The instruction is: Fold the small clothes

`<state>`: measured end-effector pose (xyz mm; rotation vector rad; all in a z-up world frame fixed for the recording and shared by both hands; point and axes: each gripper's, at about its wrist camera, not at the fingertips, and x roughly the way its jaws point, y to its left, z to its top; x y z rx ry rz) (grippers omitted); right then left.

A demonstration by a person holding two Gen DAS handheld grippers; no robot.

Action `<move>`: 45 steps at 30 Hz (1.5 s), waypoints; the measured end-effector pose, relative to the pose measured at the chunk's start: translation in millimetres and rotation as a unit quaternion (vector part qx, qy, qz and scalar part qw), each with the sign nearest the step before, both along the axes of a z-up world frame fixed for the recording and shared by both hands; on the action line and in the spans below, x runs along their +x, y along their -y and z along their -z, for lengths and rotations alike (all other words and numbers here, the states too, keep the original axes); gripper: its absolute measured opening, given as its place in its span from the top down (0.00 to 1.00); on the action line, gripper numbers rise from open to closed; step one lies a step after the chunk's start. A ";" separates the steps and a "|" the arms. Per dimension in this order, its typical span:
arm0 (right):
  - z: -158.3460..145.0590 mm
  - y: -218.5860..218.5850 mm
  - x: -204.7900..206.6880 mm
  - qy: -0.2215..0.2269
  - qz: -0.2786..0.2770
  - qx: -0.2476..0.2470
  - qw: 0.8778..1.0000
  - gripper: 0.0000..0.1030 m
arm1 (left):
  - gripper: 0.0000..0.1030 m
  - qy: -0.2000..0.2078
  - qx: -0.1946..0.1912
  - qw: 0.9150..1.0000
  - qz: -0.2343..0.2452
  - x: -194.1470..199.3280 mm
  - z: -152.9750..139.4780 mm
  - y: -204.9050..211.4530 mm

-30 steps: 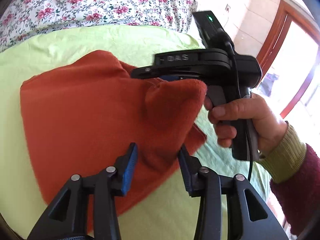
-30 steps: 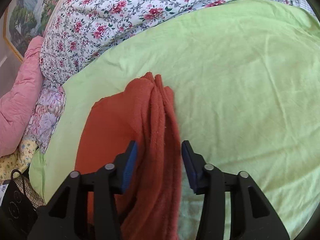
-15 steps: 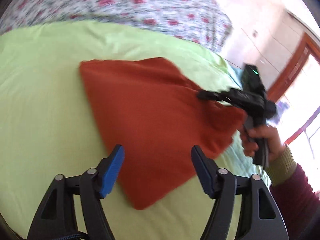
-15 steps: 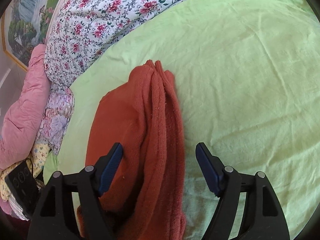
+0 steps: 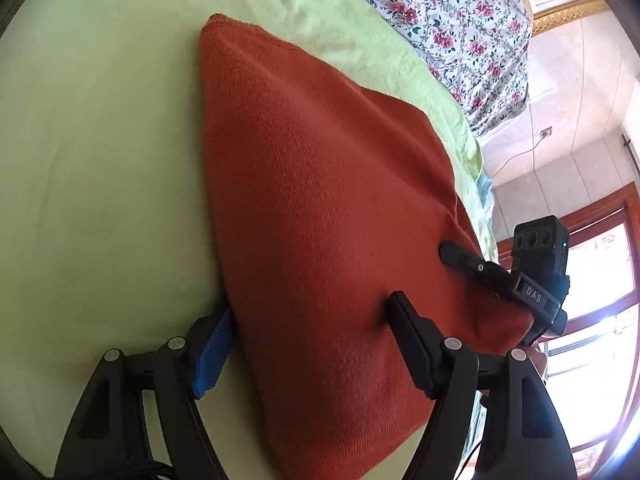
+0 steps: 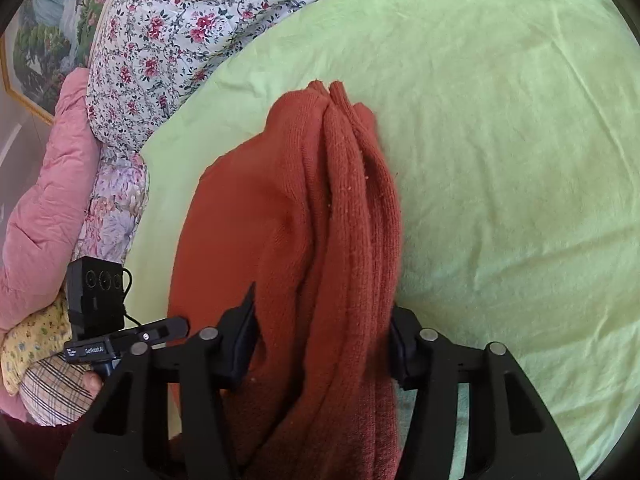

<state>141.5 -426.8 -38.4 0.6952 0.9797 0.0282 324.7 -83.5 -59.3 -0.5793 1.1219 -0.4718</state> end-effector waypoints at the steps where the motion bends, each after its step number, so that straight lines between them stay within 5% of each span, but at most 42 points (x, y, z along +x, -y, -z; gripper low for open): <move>1: 0.8 -0.5 -0.7 0.002 0.002 0.002 1.000 0.53 | 0.32 0.004 0.005 1.000 0.000 2.1 -0.5 2.1; 6: -6.4 -8.6 -5.6 0.015 0.018 -0.003 1.000 0.65 | 0.68 0.047 0.028 0.998 0.013 -4.3 -9.9 7.6; 10: -24.1 -23.8 -10.5 0.048 0.031 0.000 0.998 0.71 | 0.75 0.074 0.026 0.997 0.015 -19.6 -27.3 -8.5; 22: -32.1 -159.8 16.4 0.113 -0.039 0.059 0.991 0.76 | 0.76 0.145 0.094 0.985 -0.020 -108.2 -95.0 -137.1; 29: -7.3 -242.7 45.6 0.107 -0.084 0.079 0.988 0.76 | 0.75 0.129 0.126 0.982 -0.061 -152.1 -80.4 -222.4; 34: 8.6 -258.0 49.5 0.087 -0.080 0.061 0.991 0.72 | 0.71 0.102 0.140 0.982 -0.073 -164.4 -49.7 -237.9; 45: -8.6 -238.2 17.3 0.054 -0.032 -0.019 0.998 0.46 | 0.48 0.123 0.262 0.952 -0.101 -216.4 -61.0 -220.5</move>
